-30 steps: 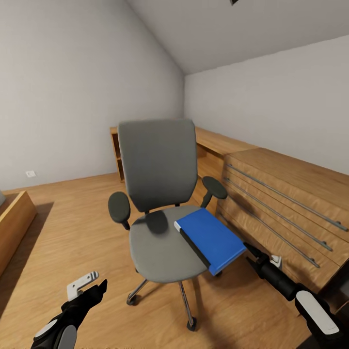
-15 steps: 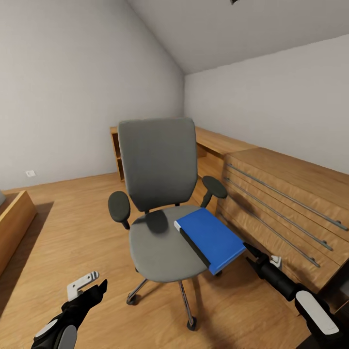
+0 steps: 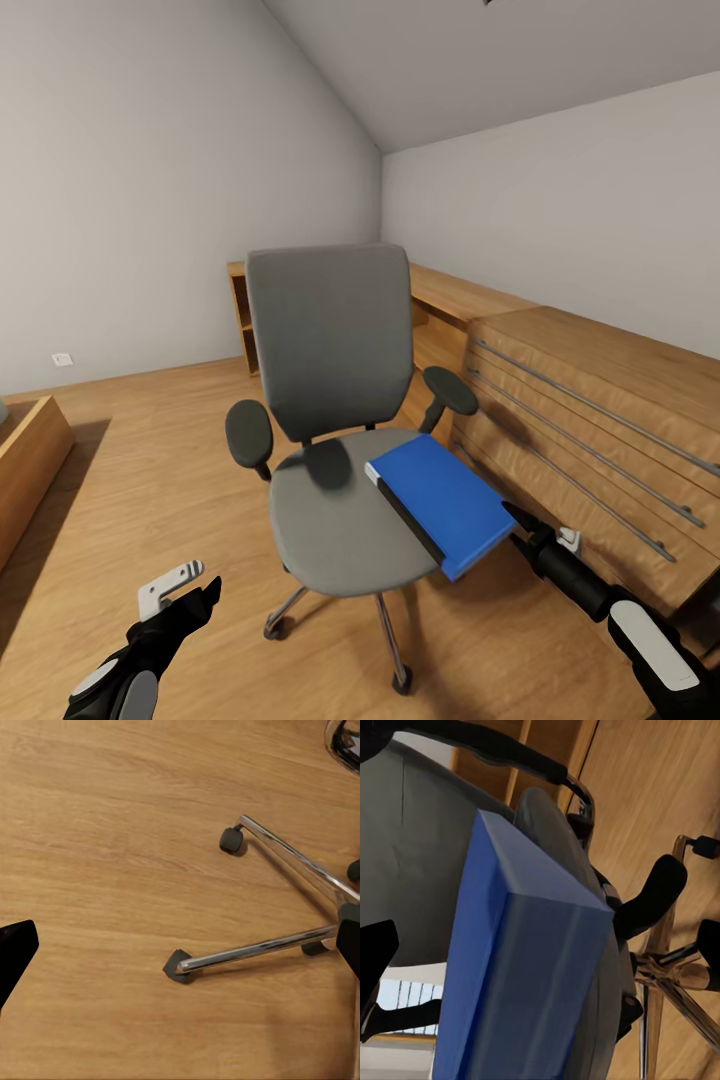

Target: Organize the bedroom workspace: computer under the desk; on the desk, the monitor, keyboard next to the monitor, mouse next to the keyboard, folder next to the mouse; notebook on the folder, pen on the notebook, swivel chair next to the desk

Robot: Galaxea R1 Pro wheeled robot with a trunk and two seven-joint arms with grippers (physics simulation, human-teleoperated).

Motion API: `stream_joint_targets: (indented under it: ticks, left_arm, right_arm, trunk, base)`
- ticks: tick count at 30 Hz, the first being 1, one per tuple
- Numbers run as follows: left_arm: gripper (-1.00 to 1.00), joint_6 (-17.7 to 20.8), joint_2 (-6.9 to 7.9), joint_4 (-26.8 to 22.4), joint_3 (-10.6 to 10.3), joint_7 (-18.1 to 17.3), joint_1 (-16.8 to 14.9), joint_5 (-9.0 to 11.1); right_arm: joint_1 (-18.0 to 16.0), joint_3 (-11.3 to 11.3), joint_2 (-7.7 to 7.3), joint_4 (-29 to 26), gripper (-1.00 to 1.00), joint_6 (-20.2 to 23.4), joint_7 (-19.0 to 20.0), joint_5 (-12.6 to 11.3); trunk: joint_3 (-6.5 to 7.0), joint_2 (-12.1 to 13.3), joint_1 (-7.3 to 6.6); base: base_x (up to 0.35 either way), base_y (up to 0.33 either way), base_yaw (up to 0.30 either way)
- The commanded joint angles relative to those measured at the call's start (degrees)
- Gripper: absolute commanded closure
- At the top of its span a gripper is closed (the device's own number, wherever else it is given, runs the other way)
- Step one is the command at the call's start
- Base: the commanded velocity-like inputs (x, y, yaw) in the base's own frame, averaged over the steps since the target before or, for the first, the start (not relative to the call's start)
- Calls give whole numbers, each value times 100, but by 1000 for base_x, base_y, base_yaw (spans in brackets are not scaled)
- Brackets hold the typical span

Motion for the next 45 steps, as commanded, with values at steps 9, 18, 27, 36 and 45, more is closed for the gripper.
stream_joint_targets:
  ticks: [9,18,27,36,45]
  left_arm:
    - [-100,23,1,-12,3,40,1,61]
    - [-100,21,-5,-11,3,38,0,61]
    - [-100,33,-2,-12,3,43,-1,61]
    - [-100,35,-5,-10,3,43,-2,61]
    - [-100,36,-6,-11,3,43,-1,61]
  right_arm:
    - [-3,14,-6,14,-100,23,2,-59]
    - [-3,14,-6,14,-100,22,0,-53]
    - [-3,14,-6,14,-100,22,4,-53]
    - [-3,14,-6,14,-100,22,8,-51]
    - [-3,14,-6,12,100,32,4,-48]
  trunk:
    - [-5,-2,0]
    - [-5,-2,0]
    - [-5,-2,0]
    - [-5,-2,0]
    - [-5,-2,0]
  base:
    - [19,31,0]
    - [69,110,0]
    - [12,16,0]
    - [1,1,0]
    - [0,0,0]
